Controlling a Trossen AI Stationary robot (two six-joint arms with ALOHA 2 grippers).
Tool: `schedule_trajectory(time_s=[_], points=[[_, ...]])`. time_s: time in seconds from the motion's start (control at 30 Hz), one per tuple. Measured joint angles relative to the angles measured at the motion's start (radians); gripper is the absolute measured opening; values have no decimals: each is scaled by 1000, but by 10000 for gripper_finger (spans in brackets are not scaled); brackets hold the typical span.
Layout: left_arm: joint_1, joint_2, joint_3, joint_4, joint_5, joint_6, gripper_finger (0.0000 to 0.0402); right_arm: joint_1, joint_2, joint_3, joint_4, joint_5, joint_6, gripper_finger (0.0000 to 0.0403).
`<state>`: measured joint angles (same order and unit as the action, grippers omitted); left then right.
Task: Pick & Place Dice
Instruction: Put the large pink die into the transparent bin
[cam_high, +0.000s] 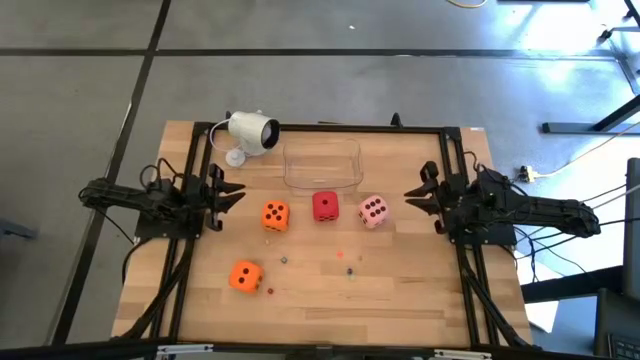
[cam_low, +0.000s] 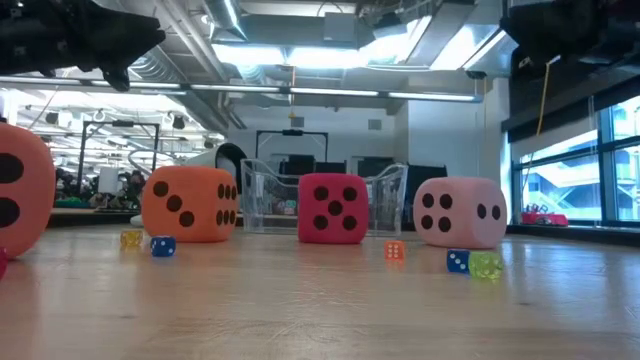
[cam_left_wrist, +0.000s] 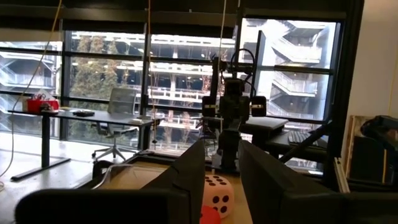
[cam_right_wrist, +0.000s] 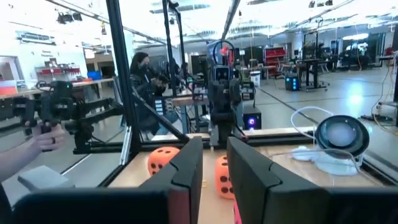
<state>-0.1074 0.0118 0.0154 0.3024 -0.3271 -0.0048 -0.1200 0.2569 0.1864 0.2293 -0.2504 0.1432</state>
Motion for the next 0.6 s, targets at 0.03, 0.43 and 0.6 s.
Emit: schedule_trajectory(time_s=[0.03, 0.43, 0.6], points=[[0, 7, 0, 0, 0, 0, 91, 0, 0, 0, 1, 0, 0, 74], [0, 158, 8, 40, -48, 0, 92, 0, 32, 0, 23, 140, 6, 74], [0, 228, 53, 38, -48, 14, 93, 0, 91, 0, 23, 159, 11, 74]])
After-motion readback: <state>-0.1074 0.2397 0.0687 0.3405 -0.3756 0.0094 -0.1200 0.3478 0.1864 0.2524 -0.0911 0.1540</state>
